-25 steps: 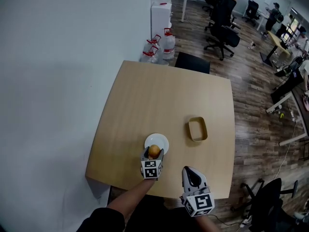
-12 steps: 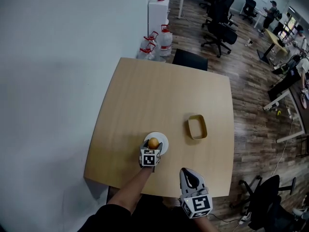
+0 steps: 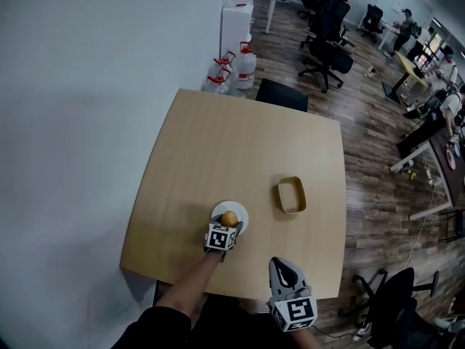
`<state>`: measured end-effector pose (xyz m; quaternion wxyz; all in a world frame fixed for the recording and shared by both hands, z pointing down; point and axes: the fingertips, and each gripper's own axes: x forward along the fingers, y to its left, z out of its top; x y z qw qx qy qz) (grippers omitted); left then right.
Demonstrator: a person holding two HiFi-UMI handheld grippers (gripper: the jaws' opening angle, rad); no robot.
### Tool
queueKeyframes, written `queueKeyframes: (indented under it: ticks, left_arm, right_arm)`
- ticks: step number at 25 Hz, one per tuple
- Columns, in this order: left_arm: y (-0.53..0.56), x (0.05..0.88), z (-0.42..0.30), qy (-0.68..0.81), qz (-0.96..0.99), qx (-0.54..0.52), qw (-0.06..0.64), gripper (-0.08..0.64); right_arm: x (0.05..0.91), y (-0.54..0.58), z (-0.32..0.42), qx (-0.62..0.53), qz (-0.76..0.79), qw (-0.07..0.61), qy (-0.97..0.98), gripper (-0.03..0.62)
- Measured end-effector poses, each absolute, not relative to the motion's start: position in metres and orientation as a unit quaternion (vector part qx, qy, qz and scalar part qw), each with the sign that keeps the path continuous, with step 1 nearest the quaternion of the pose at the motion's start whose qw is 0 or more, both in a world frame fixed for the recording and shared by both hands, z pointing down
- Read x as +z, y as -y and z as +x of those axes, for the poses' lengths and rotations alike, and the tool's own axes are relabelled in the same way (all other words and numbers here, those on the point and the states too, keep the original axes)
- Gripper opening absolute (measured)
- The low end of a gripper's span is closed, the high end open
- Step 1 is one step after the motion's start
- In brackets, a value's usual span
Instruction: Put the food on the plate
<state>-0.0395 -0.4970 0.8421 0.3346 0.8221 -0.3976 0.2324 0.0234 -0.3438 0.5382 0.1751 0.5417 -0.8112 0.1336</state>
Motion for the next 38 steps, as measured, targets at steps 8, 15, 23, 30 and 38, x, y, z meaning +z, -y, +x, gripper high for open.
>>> queueKeyframes:
  ticks: [8, 15, 23, 30, 38]
  left_arm:
    - [0.508, 0.843, -0.049, 0.419, 0.817, 0.259, 0.300, 0.321]
    - [0.519, 0.844, -0.048, 0.413, 0.827, 0.264, 0.274, 0.322]
    - [0.507, 0.796, -0.067, 0.466, 0.819, 0.194, 0.273, 0.322]
    - [0.464, 0.738, -0.064, 0.451, 0.842, 0.154, 0.252, 0.322]
    - [0.383, 0.664, -0.054, 0.453, 0.852, 0.098, 0.242, 0.322]
  right_arm:
    - [0.536, 0.342, 0.035, 0.120, 0.543, 0.178, 0.812, 0.060]
    - [0.536, 0.337, 0.041, 0.122, 0.547, 0.180, 0.808, 0.060]
    - [0.541, 0.328, 0.063, 0.127, 0.565, 0.168, 0.798, 0.060]
    - [0.538, 0.324, 0.083, 0.131, 0.582, 0.144, 0.790, 0.060]
    - [0.538, 0.282, 0.091, 0.123, 0.561, 0.131, 0.808, 0.060]
